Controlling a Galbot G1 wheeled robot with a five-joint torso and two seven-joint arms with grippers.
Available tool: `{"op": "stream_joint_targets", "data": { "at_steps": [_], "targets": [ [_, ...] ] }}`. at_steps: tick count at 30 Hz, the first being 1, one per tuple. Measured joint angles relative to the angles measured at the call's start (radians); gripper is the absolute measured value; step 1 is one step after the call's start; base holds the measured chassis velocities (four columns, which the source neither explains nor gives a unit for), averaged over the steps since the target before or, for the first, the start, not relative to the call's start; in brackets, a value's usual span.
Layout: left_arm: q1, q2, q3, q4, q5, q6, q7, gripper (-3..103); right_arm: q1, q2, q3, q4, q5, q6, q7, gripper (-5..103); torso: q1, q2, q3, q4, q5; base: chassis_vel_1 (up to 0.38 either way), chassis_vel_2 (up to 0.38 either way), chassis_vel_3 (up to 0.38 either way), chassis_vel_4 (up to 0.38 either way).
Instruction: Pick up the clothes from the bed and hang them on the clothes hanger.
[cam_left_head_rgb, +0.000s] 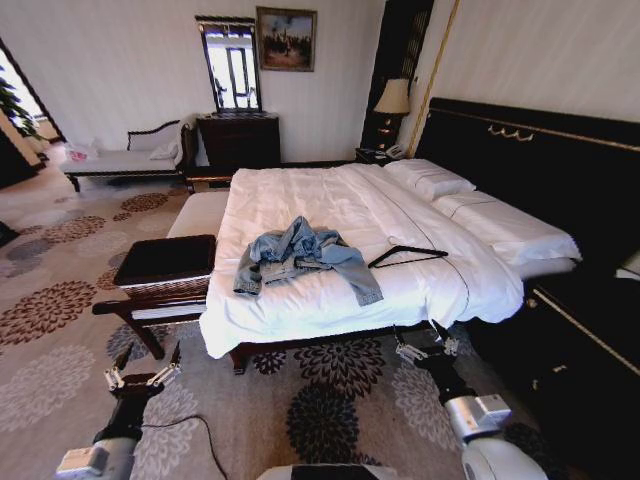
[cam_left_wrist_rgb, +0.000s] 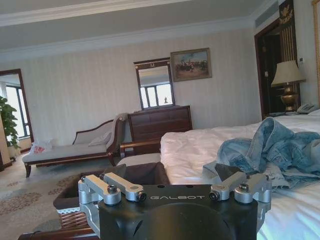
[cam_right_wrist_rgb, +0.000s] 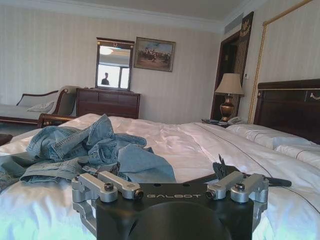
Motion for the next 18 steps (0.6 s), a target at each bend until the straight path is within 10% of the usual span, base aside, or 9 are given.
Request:
{"op": "stream_joint_targets", "data": {
  "at_steps": [18],
  "targets": [
    [-0.002, -0.005, 0.002, 0.017, -0.001, -0.002, -0.003, 100, -0.009, 0.016, -0.009, -0.028, -0.025, 0.033, -0.002, 100, 0.0, 0.0, 0.0, -0.0001, -0.0001, -0.091, 0.093, 0.085, -0.097]
  ]
}}
